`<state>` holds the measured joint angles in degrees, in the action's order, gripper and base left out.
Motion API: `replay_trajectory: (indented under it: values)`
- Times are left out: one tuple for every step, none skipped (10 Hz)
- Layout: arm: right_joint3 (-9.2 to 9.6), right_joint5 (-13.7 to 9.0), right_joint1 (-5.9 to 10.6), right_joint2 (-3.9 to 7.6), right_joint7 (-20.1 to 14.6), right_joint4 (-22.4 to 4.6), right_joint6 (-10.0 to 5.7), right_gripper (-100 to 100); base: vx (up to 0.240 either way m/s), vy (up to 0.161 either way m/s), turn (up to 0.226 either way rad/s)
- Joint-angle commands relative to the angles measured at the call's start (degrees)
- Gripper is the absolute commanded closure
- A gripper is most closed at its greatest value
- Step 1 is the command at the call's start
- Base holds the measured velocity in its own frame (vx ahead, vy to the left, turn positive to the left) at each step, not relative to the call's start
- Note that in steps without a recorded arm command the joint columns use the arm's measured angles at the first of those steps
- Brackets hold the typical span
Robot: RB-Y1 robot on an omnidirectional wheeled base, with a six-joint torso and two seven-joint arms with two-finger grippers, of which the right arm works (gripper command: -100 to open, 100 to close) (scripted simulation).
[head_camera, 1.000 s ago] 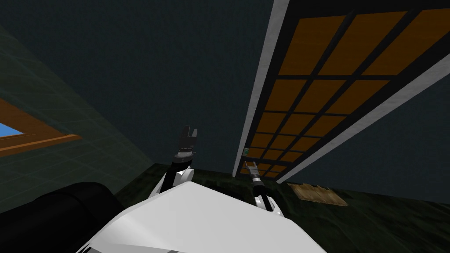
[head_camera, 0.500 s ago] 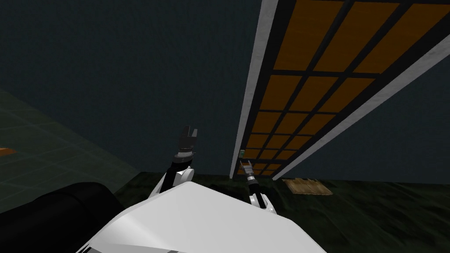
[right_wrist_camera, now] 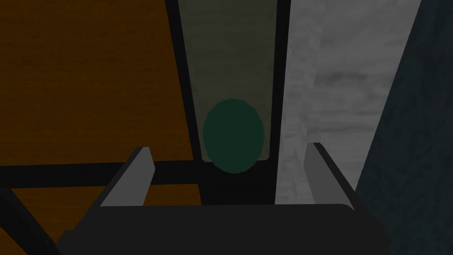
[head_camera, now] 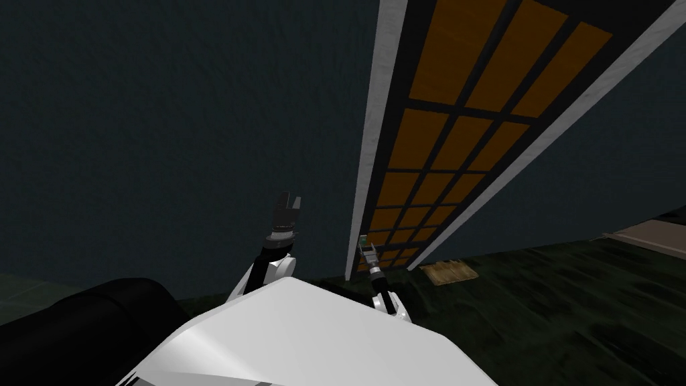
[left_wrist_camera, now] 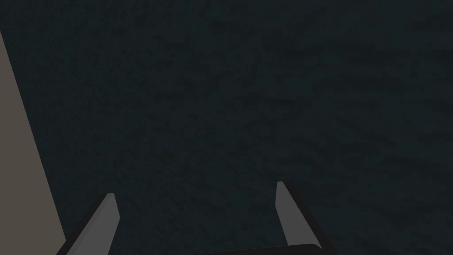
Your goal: Pull the door open
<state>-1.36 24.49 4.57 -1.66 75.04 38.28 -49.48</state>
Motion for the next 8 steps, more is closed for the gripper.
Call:
replay_trajectory:
  values:
    - [0.53,0.65,-0.37,-0.76,-0.01,0.88,0.49,-100,0.188,0.044,-0.158]
    - [0.70,0.90,-0.38,-1.15,0.07,0.95,0.55,-100,0.163,0.036,-0.155]
    - [0.70,0.90,-0.38,-1.15,0.07,0.95,0.55,-100,0.059,0.029,-0.040]
    - [0.56,0.87,-0.80,-0.86,0.35,-0.31,0.03,-100,-0.011,0.003,-0.019]
    - [0.56,0.87,-0.80,-0.86,0.35,-0.31,0.03,100,-0.018,-0.003,0.014]
    - [0.56,0.87,-0.80,-0.86,0.35,-0.31,0.03,100,0.000,0.000,0.000]
    - [0.56,0.87,-0.80,-0.86,0.35,-0.31,0.03,100,0.000,0.000,0.000]
    - [0.56,0.87,-0.80,-0.86,0.35,-0.31,0.03,100,0.000,0.000,0.000]
